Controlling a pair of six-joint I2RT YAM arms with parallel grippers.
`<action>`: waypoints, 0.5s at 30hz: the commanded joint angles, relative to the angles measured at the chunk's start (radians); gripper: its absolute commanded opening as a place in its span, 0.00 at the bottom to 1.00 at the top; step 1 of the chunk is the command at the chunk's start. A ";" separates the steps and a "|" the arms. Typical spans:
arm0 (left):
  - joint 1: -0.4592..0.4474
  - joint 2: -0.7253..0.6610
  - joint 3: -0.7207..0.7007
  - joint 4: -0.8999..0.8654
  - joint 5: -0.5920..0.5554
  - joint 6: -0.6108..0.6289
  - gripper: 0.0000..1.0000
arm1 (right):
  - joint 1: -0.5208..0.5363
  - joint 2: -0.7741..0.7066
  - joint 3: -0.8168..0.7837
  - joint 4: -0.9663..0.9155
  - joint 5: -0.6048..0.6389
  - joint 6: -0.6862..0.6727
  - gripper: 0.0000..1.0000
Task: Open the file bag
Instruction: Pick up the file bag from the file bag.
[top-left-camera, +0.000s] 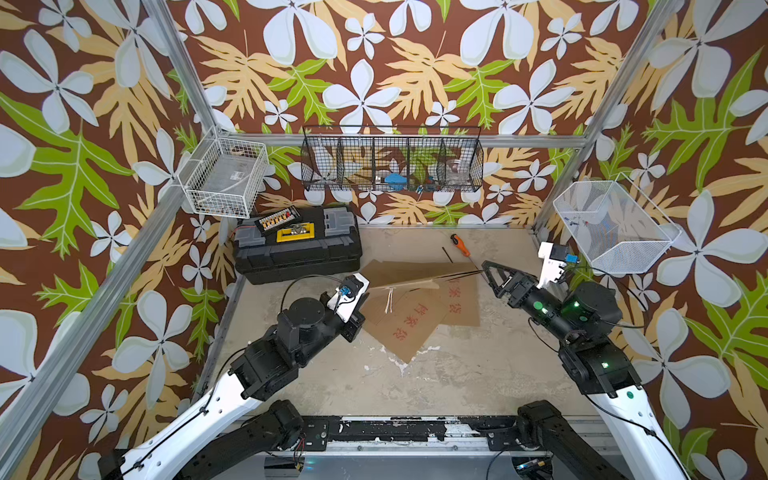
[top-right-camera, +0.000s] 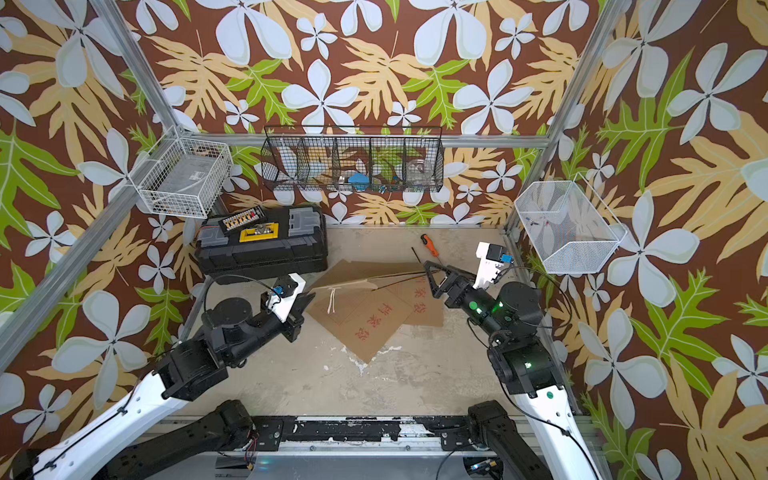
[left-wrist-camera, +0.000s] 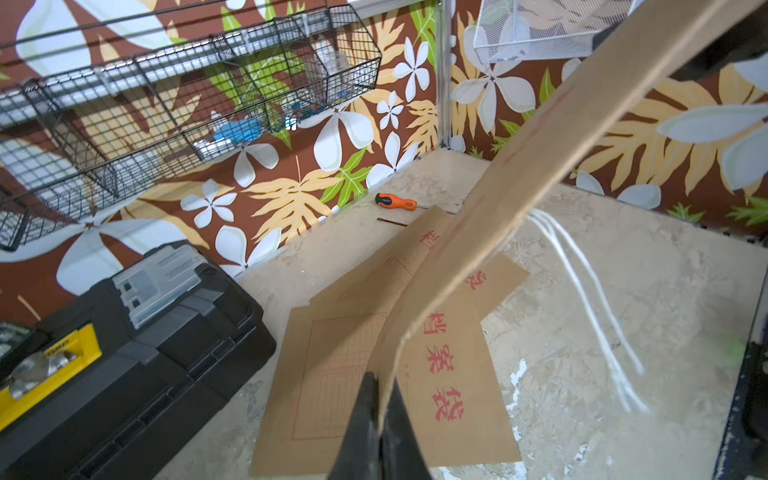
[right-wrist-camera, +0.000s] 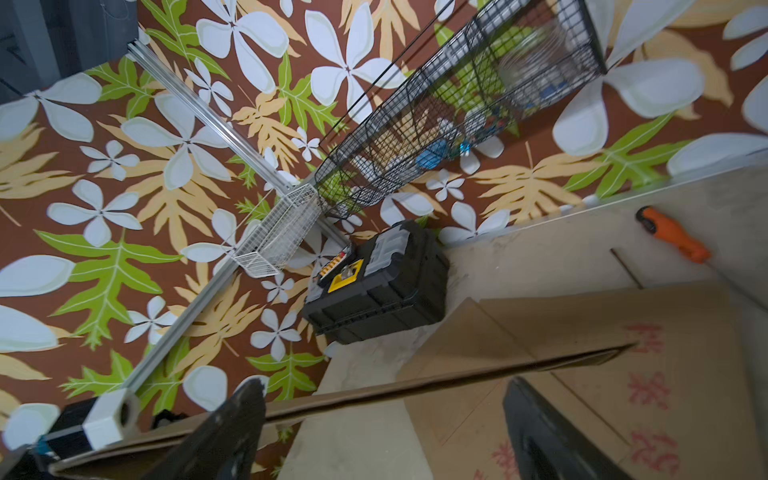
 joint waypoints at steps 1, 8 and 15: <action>-0.001 0.039 0.077 -0.196 0.012 -0.119 0.00 | 0.001 0.004 0.012 -0.041 0.113 -0.202 0.93; -0.001 0.142 0.234 -0.344 0.141 -0.122 0.00 | 0.001 -0.002 -0.037 -0.002 -0.014 -0.384 1.00; 0.002 0.235 0.350 -0.413 0.230 -0.068 0.00 | 0.001 -0.008 -0.052 0.030 -0.141 -0.470 1.00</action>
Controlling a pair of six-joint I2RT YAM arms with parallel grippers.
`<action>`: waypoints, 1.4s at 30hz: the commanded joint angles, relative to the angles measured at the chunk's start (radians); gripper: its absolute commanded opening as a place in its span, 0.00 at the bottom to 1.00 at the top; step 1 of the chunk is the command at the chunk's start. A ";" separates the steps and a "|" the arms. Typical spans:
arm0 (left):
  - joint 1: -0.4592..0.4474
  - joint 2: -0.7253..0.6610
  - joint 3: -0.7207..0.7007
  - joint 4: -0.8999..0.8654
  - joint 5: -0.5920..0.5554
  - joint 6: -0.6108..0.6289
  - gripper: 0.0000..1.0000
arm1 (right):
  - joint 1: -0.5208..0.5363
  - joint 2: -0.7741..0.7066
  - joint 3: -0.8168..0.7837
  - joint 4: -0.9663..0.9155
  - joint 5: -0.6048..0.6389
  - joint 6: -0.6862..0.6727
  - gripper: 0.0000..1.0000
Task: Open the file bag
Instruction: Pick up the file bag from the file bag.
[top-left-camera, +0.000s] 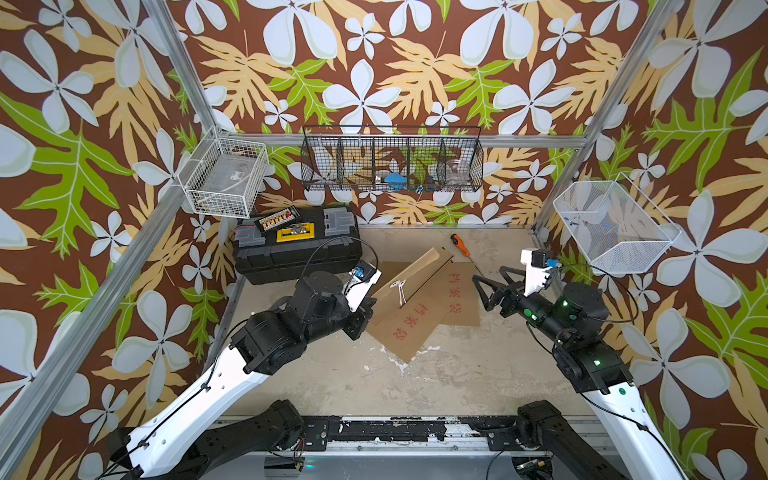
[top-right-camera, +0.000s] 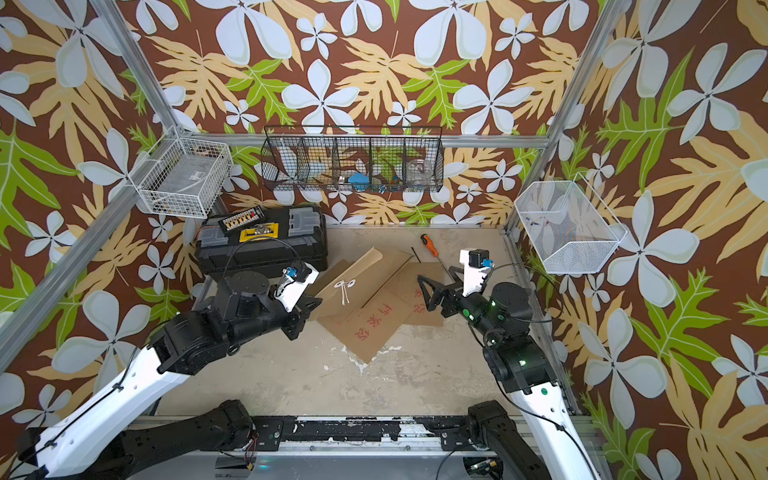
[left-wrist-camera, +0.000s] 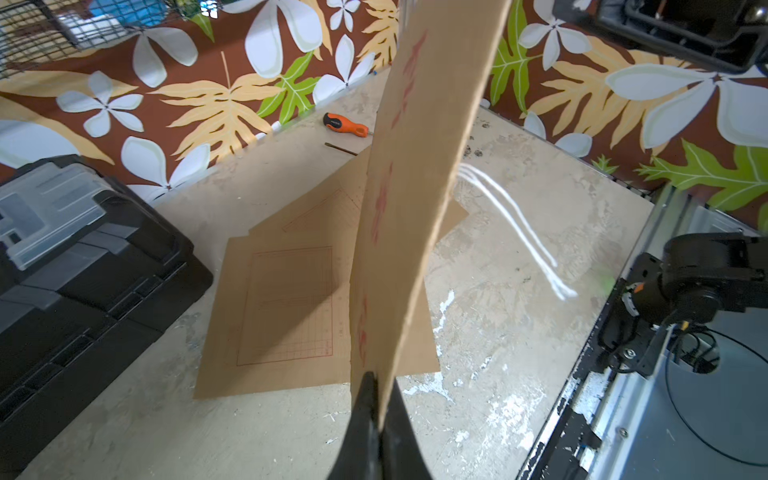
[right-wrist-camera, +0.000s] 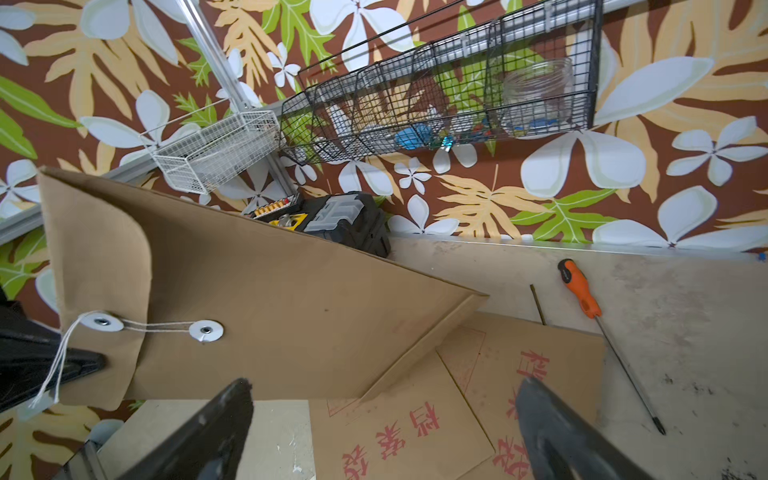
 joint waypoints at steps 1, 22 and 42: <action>0.008 0.043 0.055 -0.053 0.080 0.042 0.00 | 0.002 -0.005 0.011 0.044 -0.080 -0.084 1.00; 0.156 0.239 0.299 -0.244 0.417 0.259 0.00 | 0.002 0.087 0.259 -0.131 -0.346 -0.405 1.00; 0.156 0.183 0.242 -0.252 0.436 0.296 0.00 | 0.152 0.366 0.521 -0.455 -0.480 -0.634 0.95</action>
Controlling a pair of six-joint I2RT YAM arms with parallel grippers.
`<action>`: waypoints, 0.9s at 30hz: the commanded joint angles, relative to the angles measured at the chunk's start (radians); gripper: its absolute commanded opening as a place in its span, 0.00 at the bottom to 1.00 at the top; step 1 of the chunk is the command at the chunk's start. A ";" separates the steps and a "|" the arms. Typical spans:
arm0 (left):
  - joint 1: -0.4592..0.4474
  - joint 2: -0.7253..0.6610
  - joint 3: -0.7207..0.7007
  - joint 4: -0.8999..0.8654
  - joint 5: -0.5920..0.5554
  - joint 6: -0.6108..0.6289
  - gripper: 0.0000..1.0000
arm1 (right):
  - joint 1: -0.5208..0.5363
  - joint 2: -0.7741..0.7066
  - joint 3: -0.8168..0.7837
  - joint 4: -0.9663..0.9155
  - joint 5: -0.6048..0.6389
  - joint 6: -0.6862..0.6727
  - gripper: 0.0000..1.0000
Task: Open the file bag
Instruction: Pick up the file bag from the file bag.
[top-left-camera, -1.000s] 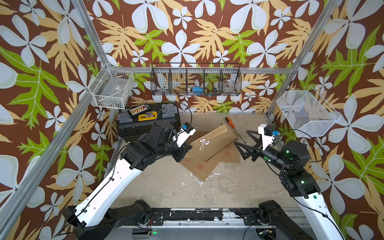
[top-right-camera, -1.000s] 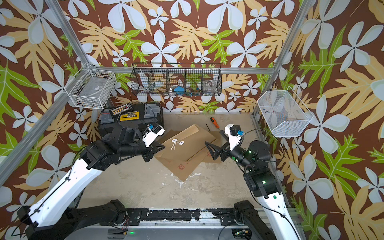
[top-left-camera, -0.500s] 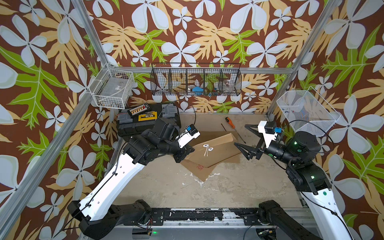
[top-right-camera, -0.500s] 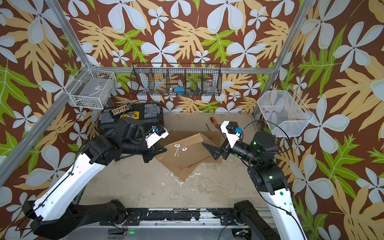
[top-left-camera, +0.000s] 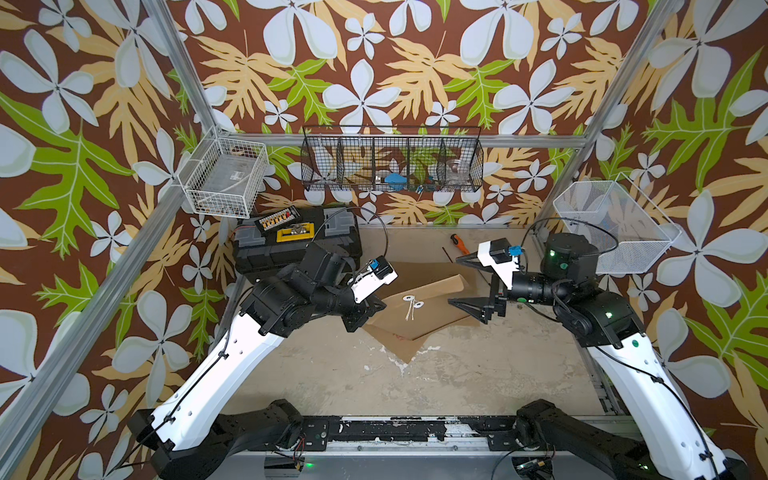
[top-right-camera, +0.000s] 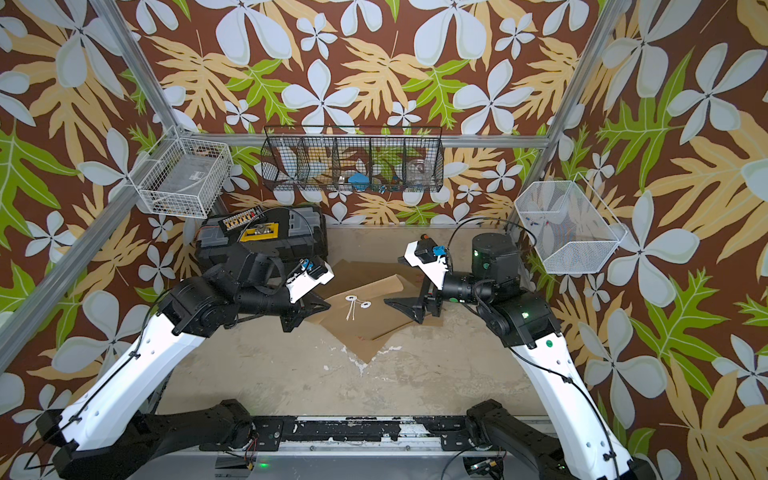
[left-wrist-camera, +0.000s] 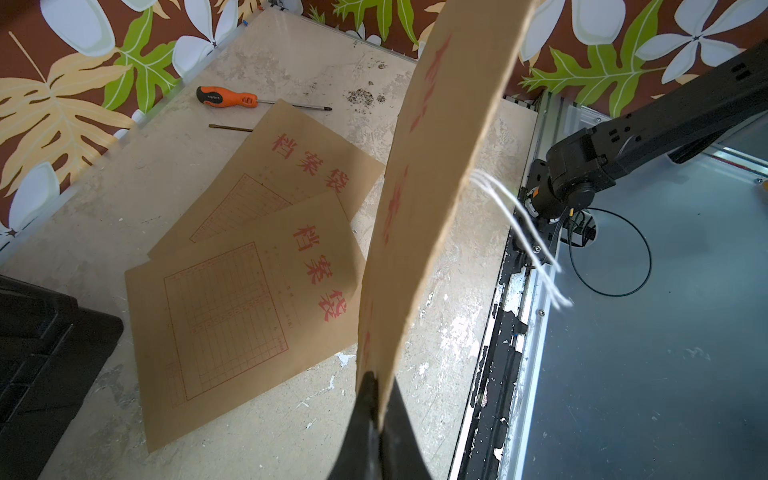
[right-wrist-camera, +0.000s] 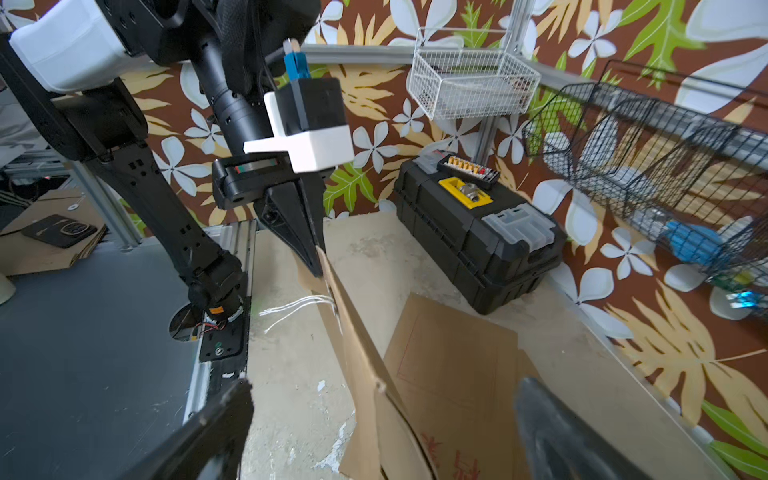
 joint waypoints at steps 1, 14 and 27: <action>0.000 -0.002 0.000 0.005 0.027 0.011 0.00 | 0.012 0.024 0.009 -0.020 0.004 -0.027 0.92; 0.000 -0.005 -0.034 0.026 0.014 -0.008 0.00 | 0.018 0.029 -0.018 -0.030 -0.059 -0.028 0.17; 0.001 -0.185 -0.249 0.436 -0.172 -0.281 0.84 | 0.015 -0.082 -0.090 0.126 0.168 0.143 0.00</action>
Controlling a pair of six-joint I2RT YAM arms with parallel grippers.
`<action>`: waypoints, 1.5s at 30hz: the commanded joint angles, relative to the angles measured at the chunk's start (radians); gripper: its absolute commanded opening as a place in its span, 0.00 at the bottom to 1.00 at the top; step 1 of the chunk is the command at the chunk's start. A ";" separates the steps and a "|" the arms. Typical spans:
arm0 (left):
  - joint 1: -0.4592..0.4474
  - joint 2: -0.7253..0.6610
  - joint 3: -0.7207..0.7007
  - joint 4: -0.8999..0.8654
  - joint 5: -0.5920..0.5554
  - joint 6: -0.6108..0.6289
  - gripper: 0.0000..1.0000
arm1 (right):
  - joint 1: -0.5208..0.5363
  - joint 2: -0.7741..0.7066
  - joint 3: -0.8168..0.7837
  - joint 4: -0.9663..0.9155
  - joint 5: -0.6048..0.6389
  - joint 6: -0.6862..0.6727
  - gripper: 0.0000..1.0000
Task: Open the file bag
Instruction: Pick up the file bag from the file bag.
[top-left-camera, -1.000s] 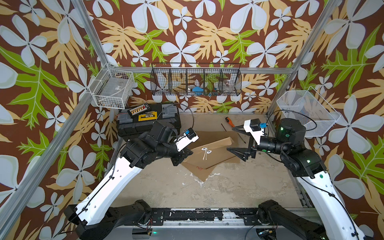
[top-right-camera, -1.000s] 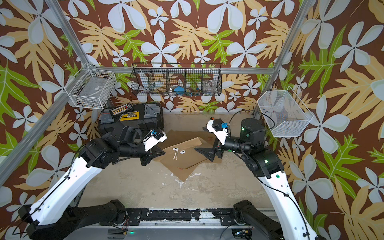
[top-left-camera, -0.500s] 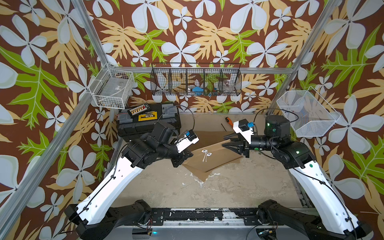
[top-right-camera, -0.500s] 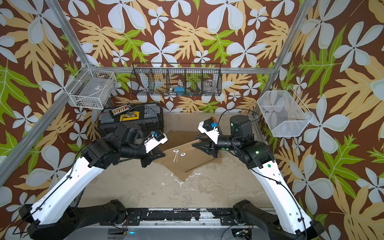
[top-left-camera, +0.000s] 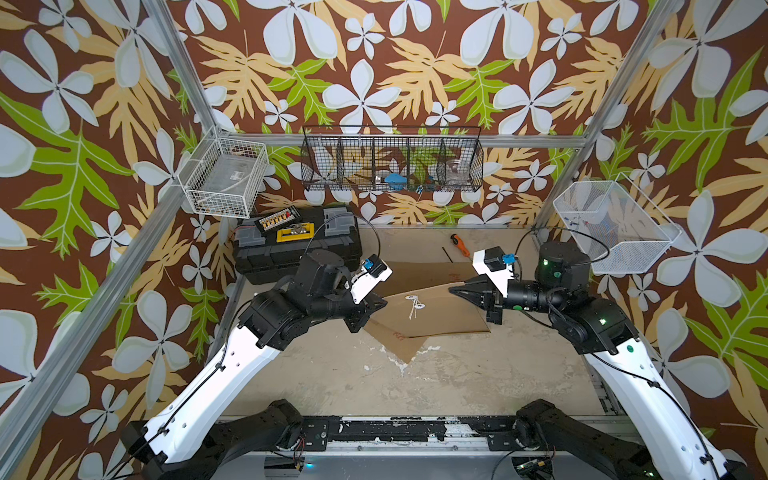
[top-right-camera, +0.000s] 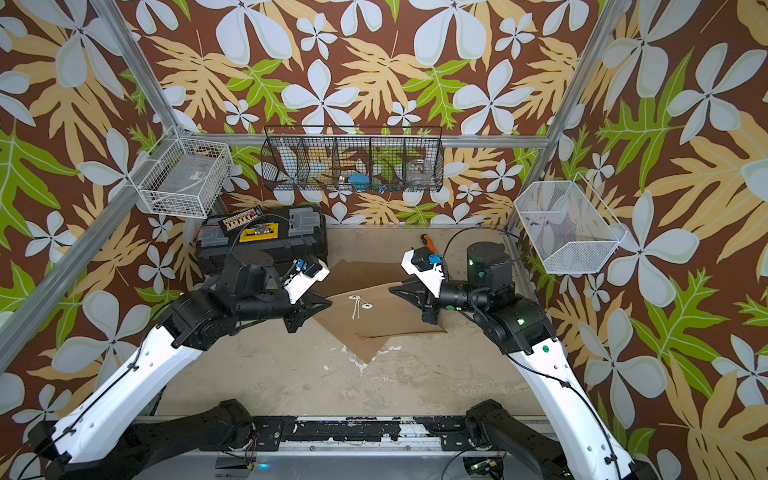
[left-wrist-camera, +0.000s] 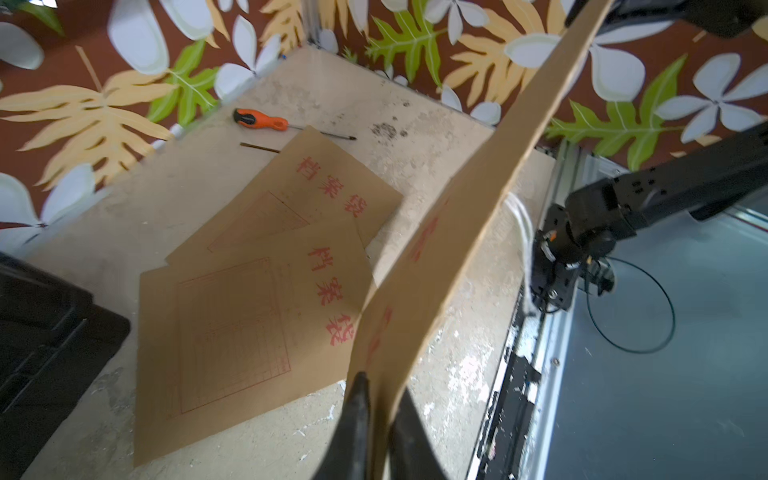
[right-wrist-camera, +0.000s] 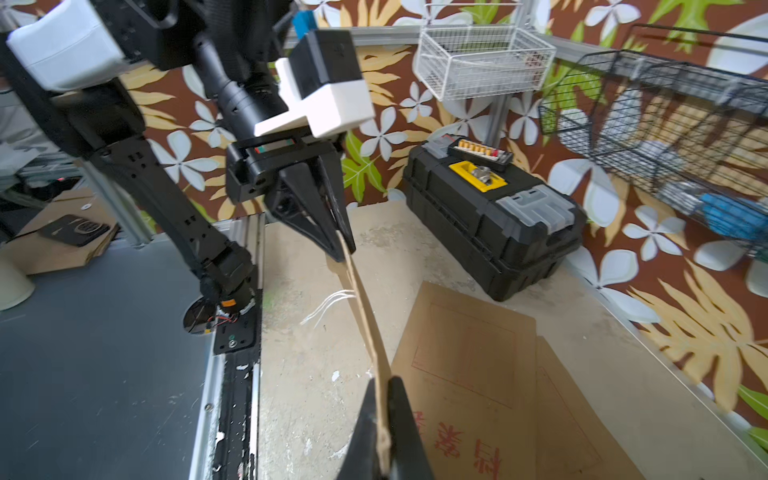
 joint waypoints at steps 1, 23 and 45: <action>0.003 -0.084 -0.086 0.233 -0.094 -0.154 0.99 | -0.001 -0.020 -0.007 0.082 0.109 0.091 0.00; 0.038 -0.125 -0.307 0.572 -0.074 -0.425 1.00 | -0.191 -0.061 -0.120 0.507 -0.149 0.555 0.00; 0.231 -0.158 -0.366 0.869 0.548 -0.393 0.81 | -0.192 -0.082 -0.019 0.591 -0.323 0.733 0.00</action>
